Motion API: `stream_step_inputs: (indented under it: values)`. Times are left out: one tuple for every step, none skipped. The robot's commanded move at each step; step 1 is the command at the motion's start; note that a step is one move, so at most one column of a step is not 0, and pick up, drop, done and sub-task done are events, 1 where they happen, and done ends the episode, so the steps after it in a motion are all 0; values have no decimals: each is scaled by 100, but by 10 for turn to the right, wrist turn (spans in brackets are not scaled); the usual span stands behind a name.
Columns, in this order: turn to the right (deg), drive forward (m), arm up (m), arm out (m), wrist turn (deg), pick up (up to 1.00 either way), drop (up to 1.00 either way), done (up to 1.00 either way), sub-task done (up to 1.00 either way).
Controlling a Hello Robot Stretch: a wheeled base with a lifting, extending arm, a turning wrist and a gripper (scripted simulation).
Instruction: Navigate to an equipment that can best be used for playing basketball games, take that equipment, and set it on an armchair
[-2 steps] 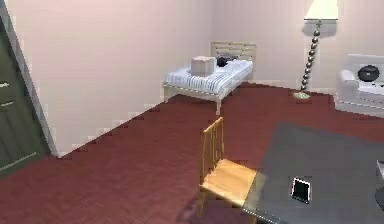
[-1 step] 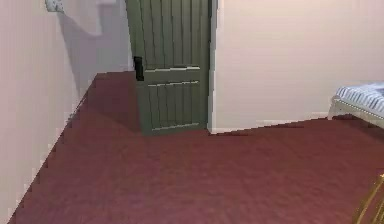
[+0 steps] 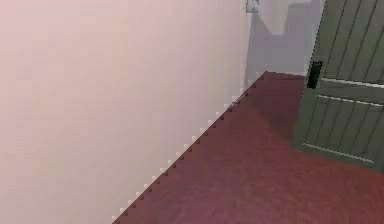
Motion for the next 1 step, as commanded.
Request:
stream_step_inputs:
  values:
    - [-90,0,0,0,0,0,0,0,0]
